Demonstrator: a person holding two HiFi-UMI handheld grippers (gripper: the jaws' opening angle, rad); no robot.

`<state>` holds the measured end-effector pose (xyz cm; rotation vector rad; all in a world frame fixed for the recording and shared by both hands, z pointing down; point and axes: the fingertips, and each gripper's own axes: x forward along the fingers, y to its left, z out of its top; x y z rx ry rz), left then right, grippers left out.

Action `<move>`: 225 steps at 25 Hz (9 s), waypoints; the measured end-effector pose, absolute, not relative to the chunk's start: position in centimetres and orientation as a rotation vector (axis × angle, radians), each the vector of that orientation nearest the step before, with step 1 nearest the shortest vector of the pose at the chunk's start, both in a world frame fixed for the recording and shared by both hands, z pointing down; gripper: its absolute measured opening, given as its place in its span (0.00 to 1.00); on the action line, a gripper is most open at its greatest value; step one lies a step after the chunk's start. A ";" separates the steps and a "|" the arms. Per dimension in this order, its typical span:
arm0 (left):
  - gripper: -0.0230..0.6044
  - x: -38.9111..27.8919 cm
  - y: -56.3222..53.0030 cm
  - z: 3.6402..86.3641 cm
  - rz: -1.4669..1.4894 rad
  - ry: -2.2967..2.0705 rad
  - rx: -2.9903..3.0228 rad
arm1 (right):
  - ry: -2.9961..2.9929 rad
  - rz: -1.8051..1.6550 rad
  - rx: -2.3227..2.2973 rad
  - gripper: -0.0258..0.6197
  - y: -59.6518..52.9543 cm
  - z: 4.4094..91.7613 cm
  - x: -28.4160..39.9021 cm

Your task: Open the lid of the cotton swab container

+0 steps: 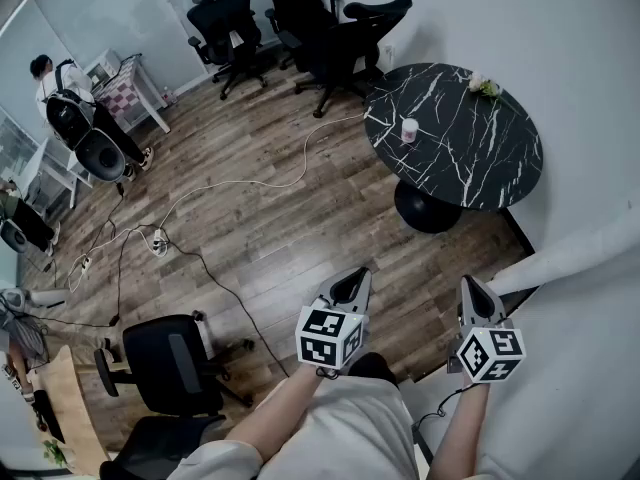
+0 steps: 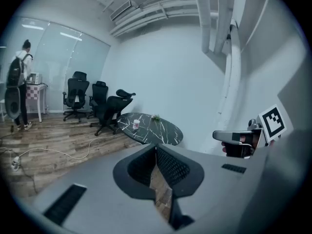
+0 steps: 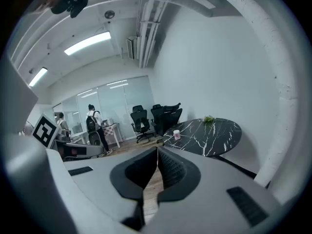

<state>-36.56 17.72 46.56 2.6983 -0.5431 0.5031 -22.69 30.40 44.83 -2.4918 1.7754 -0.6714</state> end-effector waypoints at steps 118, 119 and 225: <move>0.07 4.0 -18.4 54.3 0.699 -0.544 2.718 | 2.700 -0.908 -2.116 0.49 -20.6 55.9 13.6; 0.07 5.2 -17.8 53.8 0.694 -0.519 2.748 | 2.746 -0.893 -2.038 0.49 -19.7 54.2 14.0; 0.45 18.0 -2.8 50.3 0.509 -0.422 2.988 | 2.771 -0.016 -1.842 0.49 -7.3 38.1 22.1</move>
